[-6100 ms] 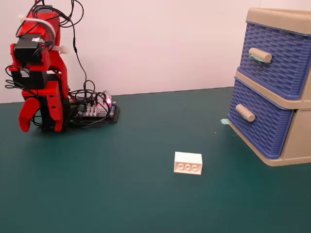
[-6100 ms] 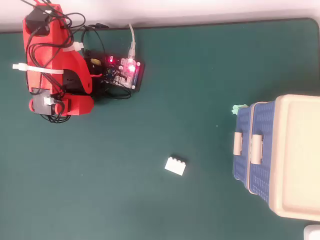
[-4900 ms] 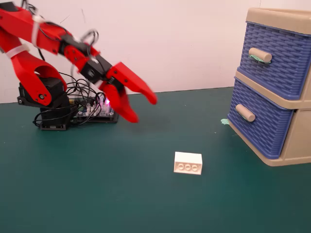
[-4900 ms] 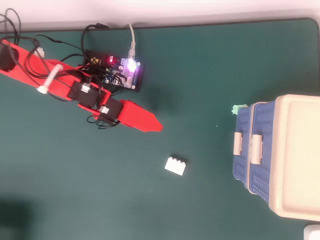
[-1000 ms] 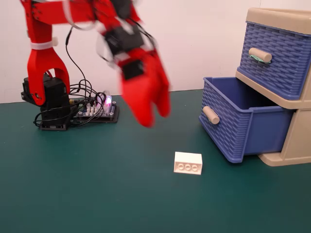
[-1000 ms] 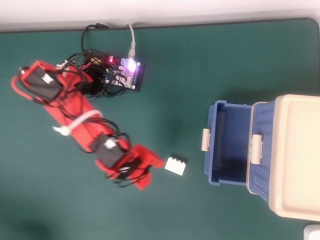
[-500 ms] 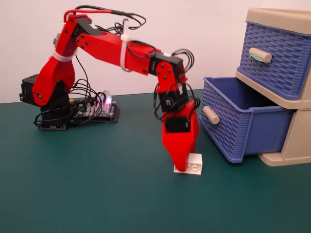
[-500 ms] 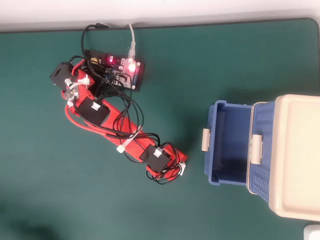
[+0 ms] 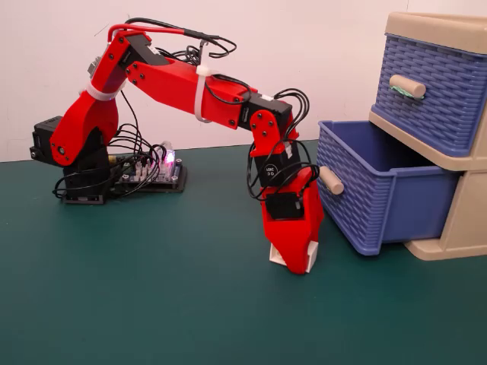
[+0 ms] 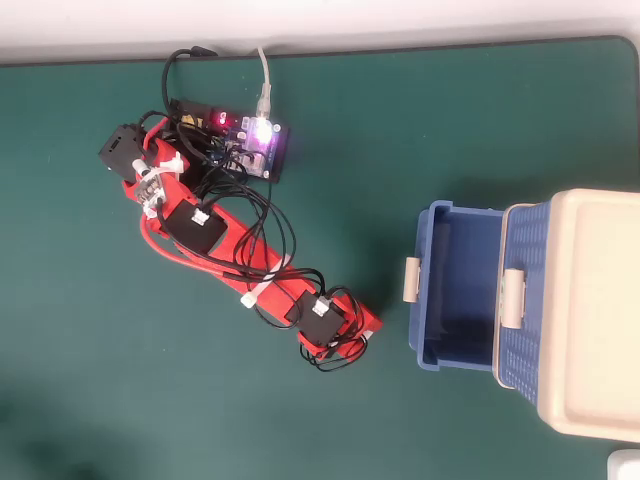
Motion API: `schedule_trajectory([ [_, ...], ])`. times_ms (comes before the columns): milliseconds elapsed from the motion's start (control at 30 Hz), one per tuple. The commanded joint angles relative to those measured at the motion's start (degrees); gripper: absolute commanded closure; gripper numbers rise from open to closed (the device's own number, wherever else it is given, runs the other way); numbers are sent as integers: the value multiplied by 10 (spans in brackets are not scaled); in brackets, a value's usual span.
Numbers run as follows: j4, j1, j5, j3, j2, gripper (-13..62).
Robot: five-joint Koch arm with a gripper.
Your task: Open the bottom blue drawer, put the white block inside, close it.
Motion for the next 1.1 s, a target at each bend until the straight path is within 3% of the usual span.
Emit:
schedule_trajectory([
  [0, 45, -5, 18, -5, 13, 537],
  [67, 69, -4, 19, -6, 25, 577],
  [300, 144, 40, 83, -7, 121, 577],
  [567, 185, 74, 384, -59, 287, 577],
  [767, 166, -44, 621, -231, 245, 577],
  [1067, 154, -142, 671, -465, 59, 577],
])
